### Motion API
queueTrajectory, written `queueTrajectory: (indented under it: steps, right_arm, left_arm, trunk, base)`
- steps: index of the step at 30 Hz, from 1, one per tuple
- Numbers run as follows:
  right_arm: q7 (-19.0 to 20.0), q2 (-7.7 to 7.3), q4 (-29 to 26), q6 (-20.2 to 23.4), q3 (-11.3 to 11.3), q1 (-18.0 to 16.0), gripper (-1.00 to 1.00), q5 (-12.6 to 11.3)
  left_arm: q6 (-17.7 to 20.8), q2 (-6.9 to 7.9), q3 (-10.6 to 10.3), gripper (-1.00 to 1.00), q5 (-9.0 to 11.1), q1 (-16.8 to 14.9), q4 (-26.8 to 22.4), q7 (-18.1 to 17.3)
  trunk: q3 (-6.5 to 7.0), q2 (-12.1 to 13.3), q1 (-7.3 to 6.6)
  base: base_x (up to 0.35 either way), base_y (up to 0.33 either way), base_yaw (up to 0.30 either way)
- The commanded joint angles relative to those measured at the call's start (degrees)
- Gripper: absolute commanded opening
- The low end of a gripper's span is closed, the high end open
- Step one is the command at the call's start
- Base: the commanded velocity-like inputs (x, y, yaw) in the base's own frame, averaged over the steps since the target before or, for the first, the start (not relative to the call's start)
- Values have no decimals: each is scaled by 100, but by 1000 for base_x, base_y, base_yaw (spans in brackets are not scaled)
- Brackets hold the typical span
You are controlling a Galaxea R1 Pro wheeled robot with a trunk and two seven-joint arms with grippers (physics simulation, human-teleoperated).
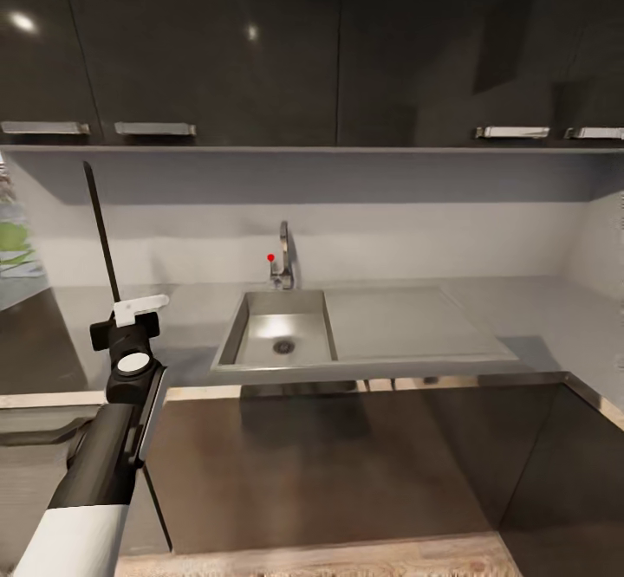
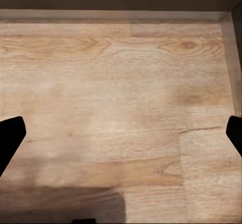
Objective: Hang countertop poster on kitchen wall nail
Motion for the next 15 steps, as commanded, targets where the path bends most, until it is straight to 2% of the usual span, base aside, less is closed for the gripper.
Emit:
queueTrajectory:
  steps: [1, 3, 6, 7, 11, 15]
  right_arm:
    - [-2, 0, 4, -18, 1, -4, 100, 6]
    - [-2, 0, 4, -18, 1, -4, 100, 6]
    - [-2, 0, 4, -18, 1, -4, 100, 6]
    - [-2, 0, 4, -18, 1, -4, 100, 6]
    - [-2, 0, 4, -18, 1, -4, 100, 6]
    - [-2, 0, 4, -18, 6, -4, 100, 8]
  left_arm:
    - [53, 3, -7, -100, -63, -4, -6, 9]
    - [53, 3, -8, -100, -50, -4, -9, 7]
    - [49, 3, -9, -100, 112, -1, -15, -49]
    - [44, 5, -8, -100, 254, 1, -27, -144]
    - [38, 10, -3, -100, 566, 11, -117, -495]
    - [35, 11, -2, -100, 659, 19, -151, -629]
  trunk:
    - [-6, -4, -3]
    - [-6, -4, -3]
    - [-6, -4, -3]
    - [-6, -4, -3]
    - [-6, -4, -3]
    - [-6, -4, -3]
  base:
    - [-308, 0, 0]
    - [-319, 0, 0]
    - [-329, 0, 0]
    - [-335, 0, 0]
    - [-337, 0, 0]
    - [-340, 0, 0]
